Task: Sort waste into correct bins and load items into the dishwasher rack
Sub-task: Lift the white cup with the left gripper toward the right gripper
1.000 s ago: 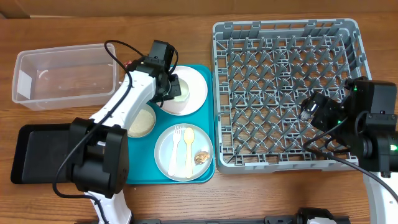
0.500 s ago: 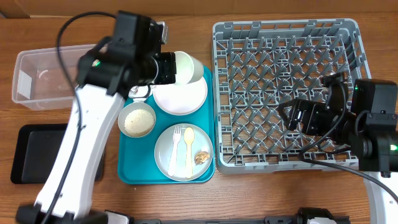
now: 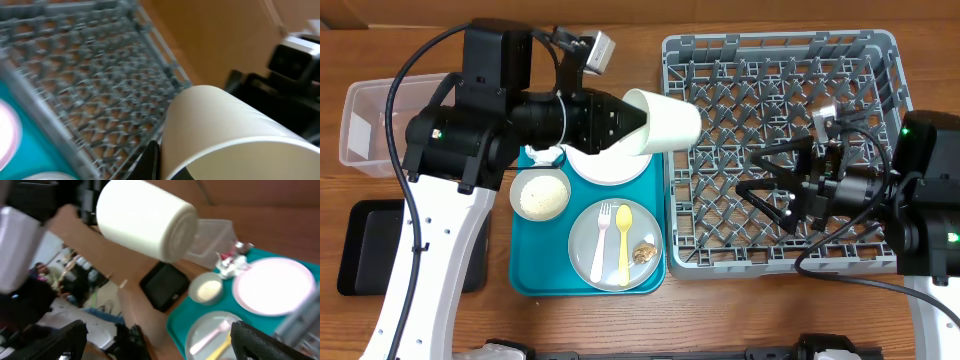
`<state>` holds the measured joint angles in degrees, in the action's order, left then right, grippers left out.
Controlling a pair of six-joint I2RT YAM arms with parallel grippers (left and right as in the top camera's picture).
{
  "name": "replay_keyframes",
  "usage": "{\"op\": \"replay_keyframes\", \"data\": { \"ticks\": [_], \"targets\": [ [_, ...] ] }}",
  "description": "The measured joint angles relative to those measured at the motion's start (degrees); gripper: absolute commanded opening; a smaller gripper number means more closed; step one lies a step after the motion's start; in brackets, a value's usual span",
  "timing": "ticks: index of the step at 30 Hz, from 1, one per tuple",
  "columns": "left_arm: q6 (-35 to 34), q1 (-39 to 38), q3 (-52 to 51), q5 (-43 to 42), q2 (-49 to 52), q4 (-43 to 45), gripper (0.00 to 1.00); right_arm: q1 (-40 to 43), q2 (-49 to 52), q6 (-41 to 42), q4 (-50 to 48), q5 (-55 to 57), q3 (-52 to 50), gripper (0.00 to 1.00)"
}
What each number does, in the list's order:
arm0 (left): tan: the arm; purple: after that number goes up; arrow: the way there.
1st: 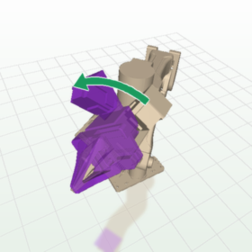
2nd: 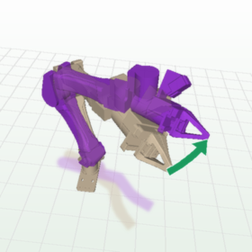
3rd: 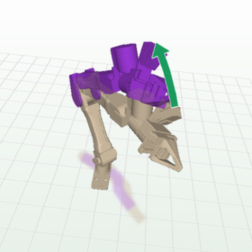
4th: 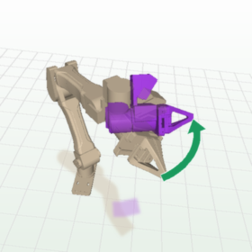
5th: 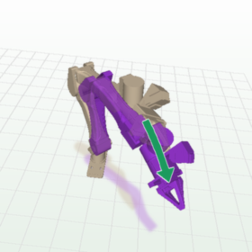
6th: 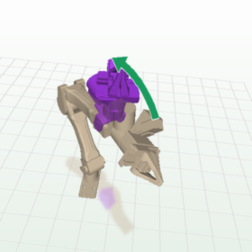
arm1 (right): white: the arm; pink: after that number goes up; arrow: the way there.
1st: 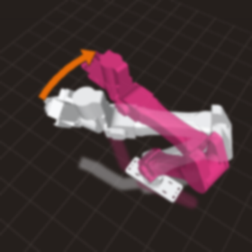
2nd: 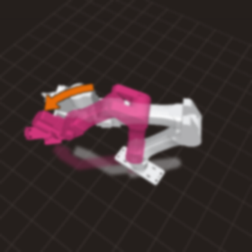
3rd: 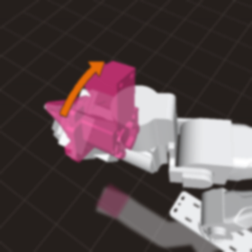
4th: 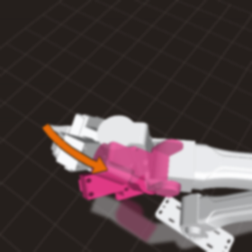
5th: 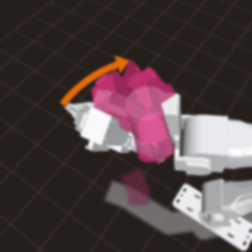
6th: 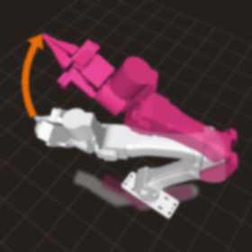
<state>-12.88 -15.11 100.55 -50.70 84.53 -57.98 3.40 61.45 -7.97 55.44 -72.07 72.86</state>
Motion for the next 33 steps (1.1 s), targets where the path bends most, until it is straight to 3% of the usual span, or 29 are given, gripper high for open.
{"op": "replay_keyframes", "data": {
  "ticks": [6, 13, 25, 33],
  "targets": [
    [0.9, -2.2, 0.0, -9.2, 0.0, 4.0, 0.04, -1.2, 0.0, -2.4, -6.0, -7.6, 0.0, 0.95],
    [1.1, -4.6, 0.0, -13.5, 0.0, 4.3, 0.04, -5.6, 0.0, -3.5, -13.1, -10.4, 0.0, 0.9],
    [1.6, -5.7, 0.0, -11.6, 0.0, 4.3, 0.04, -6.1, 0.0, 2.2, -21.9, -7.1, 0.0, 0.9],
    [2.2, -7.3, 0.0, -7.2, -0.1, 4.8, 0.04, -6.0, 0.9, 4.2, -21.2, -4.5, 0.0, 0.9]
  ]
}}
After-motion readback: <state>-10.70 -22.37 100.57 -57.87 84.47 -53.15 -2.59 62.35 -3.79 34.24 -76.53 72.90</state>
